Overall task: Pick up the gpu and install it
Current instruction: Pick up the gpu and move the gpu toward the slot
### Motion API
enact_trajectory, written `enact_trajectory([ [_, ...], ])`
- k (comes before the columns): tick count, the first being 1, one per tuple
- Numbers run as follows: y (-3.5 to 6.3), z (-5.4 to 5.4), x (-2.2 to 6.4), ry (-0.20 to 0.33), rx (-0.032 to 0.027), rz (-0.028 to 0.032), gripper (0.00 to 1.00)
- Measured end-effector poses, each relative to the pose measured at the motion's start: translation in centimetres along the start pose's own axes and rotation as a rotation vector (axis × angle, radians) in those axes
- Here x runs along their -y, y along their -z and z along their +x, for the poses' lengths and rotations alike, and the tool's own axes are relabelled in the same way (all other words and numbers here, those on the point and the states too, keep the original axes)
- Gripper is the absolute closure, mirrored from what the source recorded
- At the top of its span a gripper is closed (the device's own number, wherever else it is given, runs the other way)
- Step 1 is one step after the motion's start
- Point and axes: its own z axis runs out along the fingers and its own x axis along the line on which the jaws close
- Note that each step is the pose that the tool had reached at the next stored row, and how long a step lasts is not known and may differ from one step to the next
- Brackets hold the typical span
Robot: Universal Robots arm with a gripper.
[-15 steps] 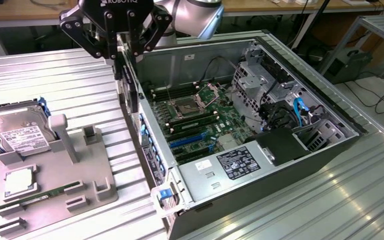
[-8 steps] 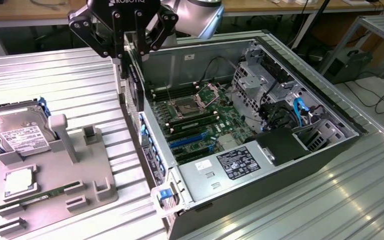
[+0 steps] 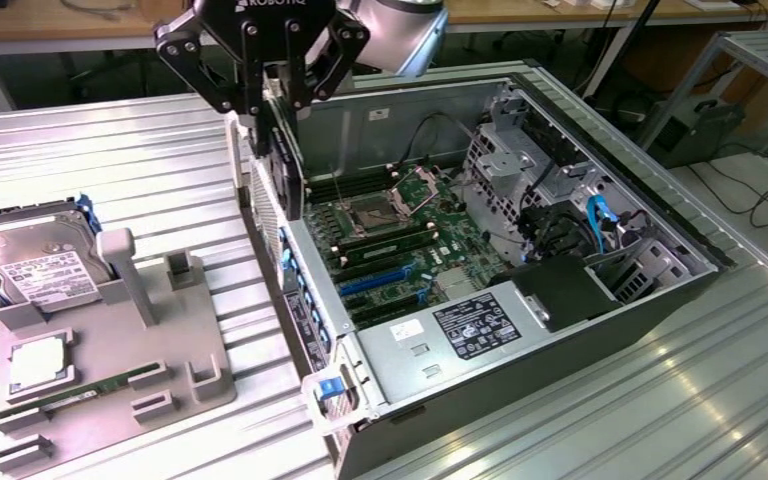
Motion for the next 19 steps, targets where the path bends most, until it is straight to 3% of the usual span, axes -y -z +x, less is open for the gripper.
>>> enact_trajectory([
  [10, -0.32, -10.5, -0.14, 0.000, 0.0001, 0.0000, 0.73],
  [14, -0.39, -12.7, -0.17, 0.000, 0.0000, 0.0000, 0.73],
  [15, -0.42, -13.7, -0.18, 0.000, 0.0000, 0.0000, 0.73],
  [16, -0.53, -15.4, -0.20, 0.000, 0.0001, -0.0001, 0.73],
  [19, -0.56, -16.0, -0.21, 0.000, 0.0000, 0.0000, 0.73],
])
